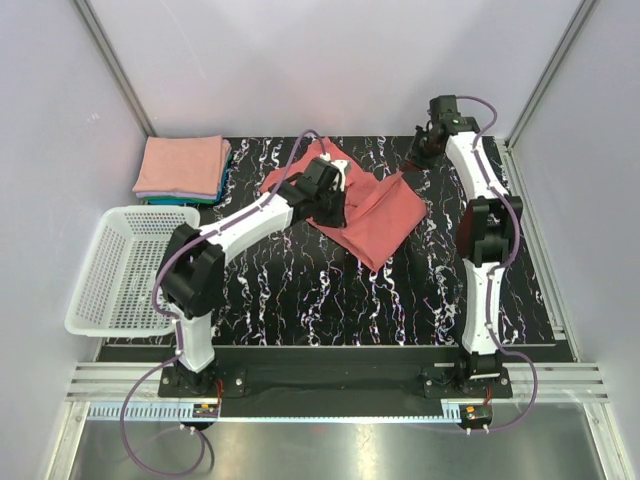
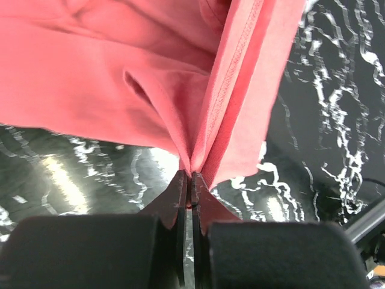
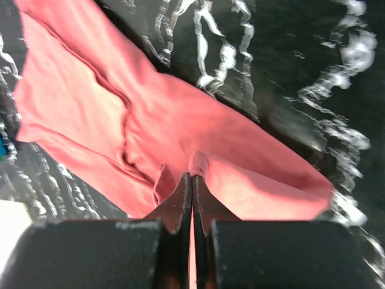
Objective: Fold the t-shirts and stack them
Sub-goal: Fold the tshirt
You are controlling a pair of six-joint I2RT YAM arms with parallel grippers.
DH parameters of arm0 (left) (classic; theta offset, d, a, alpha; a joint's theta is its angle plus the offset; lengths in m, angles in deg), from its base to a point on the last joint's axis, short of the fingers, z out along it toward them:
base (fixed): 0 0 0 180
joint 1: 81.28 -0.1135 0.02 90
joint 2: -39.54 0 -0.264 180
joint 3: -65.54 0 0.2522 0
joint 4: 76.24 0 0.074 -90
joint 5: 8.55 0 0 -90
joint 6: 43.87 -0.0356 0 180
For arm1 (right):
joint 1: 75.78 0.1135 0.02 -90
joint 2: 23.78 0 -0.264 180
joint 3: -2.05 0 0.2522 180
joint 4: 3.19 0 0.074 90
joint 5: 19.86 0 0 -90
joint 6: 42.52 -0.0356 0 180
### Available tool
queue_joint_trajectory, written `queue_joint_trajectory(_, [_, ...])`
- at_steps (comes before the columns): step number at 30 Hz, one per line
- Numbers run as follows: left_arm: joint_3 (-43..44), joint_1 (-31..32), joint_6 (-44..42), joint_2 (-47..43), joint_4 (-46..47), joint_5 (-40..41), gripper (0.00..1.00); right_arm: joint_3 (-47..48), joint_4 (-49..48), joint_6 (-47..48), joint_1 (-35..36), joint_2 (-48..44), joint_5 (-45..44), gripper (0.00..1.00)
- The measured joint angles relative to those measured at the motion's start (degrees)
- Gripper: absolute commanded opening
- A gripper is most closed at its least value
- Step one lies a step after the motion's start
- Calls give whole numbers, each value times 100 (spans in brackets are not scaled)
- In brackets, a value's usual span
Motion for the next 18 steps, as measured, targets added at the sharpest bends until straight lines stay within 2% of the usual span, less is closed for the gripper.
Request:
queue_joint_trajectory(10, [402, -656, 33, 850, -210, -321, 0, 216, -1003, -595, 44, 1099, 907, 0])
queue_joint_trajectory(18, [404, -863, 44, 922, -275, -365, 0, 387, -1615, -1034, 94, 1292, 1366, 0])
